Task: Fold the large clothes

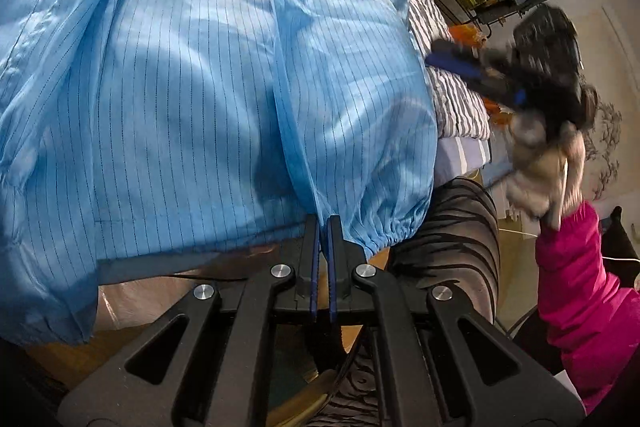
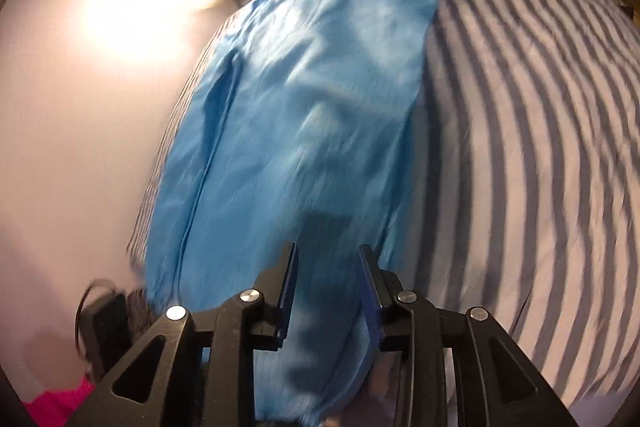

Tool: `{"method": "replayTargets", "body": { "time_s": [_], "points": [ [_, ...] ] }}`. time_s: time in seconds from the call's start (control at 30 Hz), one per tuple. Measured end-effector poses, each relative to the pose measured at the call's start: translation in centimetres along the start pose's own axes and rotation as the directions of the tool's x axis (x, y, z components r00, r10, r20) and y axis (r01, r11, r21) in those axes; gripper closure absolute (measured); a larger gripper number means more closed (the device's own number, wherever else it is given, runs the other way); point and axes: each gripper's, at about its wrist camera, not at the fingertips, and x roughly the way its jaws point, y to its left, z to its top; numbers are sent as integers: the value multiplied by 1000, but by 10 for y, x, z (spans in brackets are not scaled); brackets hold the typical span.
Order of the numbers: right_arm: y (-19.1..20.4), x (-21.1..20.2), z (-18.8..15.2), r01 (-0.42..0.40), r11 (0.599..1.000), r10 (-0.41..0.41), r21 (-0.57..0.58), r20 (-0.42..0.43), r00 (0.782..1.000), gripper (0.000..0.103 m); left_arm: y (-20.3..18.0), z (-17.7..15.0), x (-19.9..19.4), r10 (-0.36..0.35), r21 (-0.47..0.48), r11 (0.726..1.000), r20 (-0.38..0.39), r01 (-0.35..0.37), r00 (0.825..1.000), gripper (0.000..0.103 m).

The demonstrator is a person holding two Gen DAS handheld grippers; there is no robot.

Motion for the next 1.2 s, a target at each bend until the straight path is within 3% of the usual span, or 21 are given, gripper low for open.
{"method": "replayTargets", "body": {
  "time_s": [0.23,0.33,0.4,0.57,0.63,0.73,0.77,0.8,0.93,1.13,1.17,1.2],
  "points": [
    [3,9,-46,-60,997,62,43,-44,997,69,-4,7,-4,-22,5,1000,8,22,1000,102],
    [4,16,-50,-55,998,57,44,-48,997,83,-6,5,-8,-23,15,1000,12,23,1000,102],
    [7,19,-52,-70,996,72,52,-41,997,101,-9,6,-10,-31,12,999,16,31,999,102],
    [12,-16,-50,-34,999,33,20,34,999,103,-23,4,-24,-83,25,996,44,82,996,102],
    [11,-30,-50,-7,1000,6,10,61,998,103,-29,4,-22,-59,55,997,45,57,997,102],
    [0,-30,-51,-33,998,30,56,50,998,87,-26,5,-12,-35,43,998,34,34,999,102],
    [-5,-26,-53,-60,995,57,80,42,997,64,-23,6,-9,-30,30,999,29,29,999,102],
    [-7,-21,-55,-69,993,66,94,36,997,59,-20,6,-7,-18,25,1000,29,17,999,102],
    [-12,2,-59,-65,992,65,113,-2,998,60,-11,4,-7,-1,13,1000,23,1,1000,102],
    [-22,18,-56,-69,984,73,165,-20,997,72,-10,3,-1,8,14,1000,22,-8,1000,102],
    [-21,18,-56,-72,984,76,164,-18,997,82,-12,3,1,7,17,1000,20,-7,1000,102],
    [-20,16,-57,-78,984,81,162,-10,997,100,-14,3,2,7,19,1000,19,-7,1000,102]
  ]
}}
